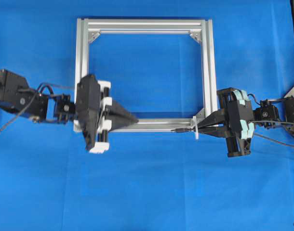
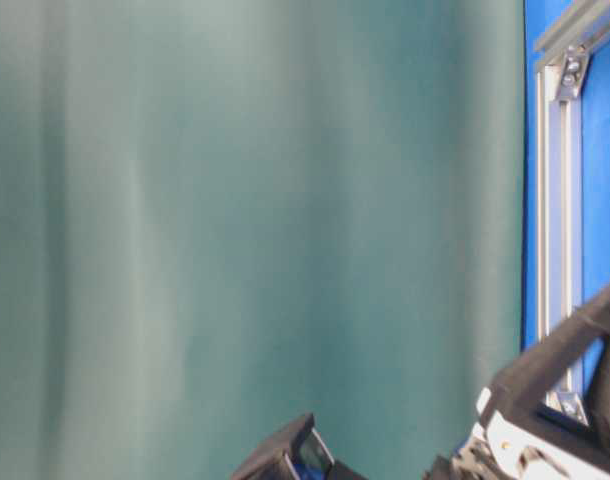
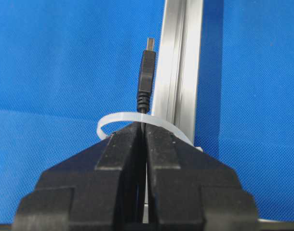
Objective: Insert the wire through the string loop located on the right side.
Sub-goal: 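Bring the open left gripper to the plug emerging from the loop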
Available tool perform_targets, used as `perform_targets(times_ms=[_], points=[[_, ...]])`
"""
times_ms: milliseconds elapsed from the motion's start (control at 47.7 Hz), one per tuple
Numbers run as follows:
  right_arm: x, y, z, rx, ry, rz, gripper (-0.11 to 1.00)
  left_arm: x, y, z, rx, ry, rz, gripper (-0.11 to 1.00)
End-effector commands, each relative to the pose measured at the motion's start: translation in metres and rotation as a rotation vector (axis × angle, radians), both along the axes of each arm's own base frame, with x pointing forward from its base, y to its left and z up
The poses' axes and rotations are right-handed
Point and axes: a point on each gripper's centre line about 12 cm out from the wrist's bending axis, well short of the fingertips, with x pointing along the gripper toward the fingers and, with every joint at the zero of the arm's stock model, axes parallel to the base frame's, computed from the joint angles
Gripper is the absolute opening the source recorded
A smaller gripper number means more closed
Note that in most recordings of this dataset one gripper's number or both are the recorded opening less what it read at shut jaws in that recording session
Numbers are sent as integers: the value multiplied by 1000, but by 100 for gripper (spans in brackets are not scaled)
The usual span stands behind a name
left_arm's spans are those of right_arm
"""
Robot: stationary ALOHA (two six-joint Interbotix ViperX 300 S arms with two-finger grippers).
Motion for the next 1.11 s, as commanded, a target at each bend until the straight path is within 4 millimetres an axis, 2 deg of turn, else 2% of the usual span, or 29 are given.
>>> perform_targets(times_ms=[0, 230, 419, 901, 1089], points=[[6, 0, 7, 4, -32, -4, -4, 3, -10, 18, -4, -54, -27, 0], [6, 0, 7, 4, -32, -3, -4, 6, -12, 19, -6, -61, -32, 0], [6, 0, 8, 4, -33, -4, -4, 20, -12, 26, -6, -86, -25, 0], [6, 0, 8, 4, -33, -4, -4, 101, -18, 46, 1, -48, -28, 0], [6, 0, 8, 4, -33, -3, -4, 114, -19, 48, 13, -42, -32, 0]])
